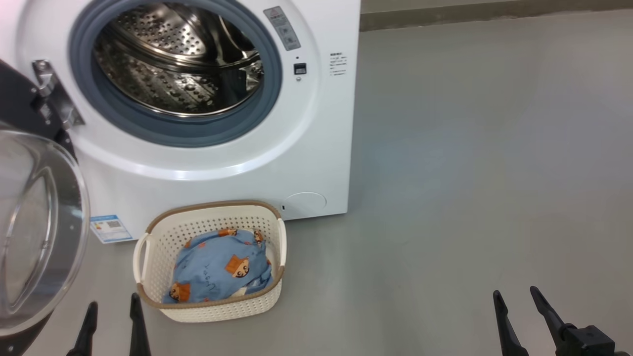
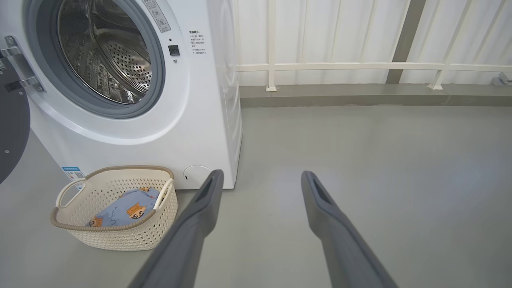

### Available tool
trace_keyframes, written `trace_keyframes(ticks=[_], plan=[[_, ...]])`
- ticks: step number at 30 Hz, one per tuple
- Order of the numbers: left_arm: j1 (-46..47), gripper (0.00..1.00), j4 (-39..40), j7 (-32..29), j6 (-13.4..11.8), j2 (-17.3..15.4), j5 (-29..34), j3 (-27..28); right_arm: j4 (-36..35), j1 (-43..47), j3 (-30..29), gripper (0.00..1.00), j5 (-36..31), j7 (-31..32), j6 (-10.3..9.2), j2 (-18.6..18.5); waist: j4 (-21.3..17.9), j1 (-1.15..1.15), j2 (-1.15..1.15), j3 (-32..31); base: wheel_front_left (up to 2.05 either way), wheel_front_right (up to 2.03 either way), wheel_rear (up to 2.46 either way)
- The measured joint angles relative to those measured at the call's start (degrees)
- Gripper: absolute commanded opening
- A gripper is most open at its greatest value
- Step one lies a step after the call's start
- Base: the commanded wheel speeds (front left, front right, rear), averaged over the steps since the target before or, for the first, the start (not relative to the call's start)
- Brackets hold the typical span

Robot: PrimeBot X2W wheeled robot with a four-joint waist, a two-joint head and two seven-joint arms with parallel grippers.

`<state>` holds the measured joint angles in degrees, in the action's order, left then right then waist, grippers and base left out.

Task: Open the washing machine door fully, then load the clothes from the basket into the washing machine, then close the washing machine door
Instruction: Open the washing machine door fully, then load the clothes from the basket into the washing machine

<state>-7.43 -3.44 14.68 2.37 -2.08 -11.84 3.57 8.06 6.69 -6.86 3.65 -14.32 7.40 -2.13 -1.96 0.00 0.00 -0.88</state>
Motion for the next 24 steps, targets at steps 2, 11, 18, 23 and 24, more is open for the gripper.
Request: trace_keyframes(ticks=[2, 11, 18, 23, 24], plan=[[-0.66, 1.00, 0.04, 0.00, 0.02, -0.03, -0.11, 0.60, 0.00, 0.01, -0.13, 1.00, 0.01, 0.00, 0.00, 0.00, -0.55, 0.00, 0.00, -0.01, 0.00, 0.00, 0.00], [-2.22, 1.00, -0.08, 0.00, 0.68, -0.04, -0.15, 2.15, 0.05, 0.07, -0.46, 1.00, 0.02, 0.00, 0.00, 0.00, -1.62, 0.00, 0.00, -1.12, 0.00, 0.00, 0.00], [-2.63, 1.00, -0.34, 0.00, 1.00, -0.04, -0.05, 1.94, 0.04, 0.34, -1.05, 1.00, 0.00, 0.00, 0.00, 0.00, -1.42, 0.00, 0.00, -1.86, 0.00, 0.00, 0.00], [-2.93, 1.00, -0.40, 0.00, 1.00, -0.05, -0.05, 1.93, 0.03, 0.45, -1.25, 1.00, -0.01, 0.00, 0.00, 0.00, -0.95, 0.00, 0.00, -1.99, 0.00, 0.00, 0.00], [-2.94, 1.00, -0.40, 0.00, 1.00, -0.05, -0.05, 1.92, 0.03, 0.45, -1.30, 1.00, -0.01, 0.00, 0.00, 0.00, -0.87, 0.00, 0.00, -1.99, 0.00, 0.00, 0.00]])
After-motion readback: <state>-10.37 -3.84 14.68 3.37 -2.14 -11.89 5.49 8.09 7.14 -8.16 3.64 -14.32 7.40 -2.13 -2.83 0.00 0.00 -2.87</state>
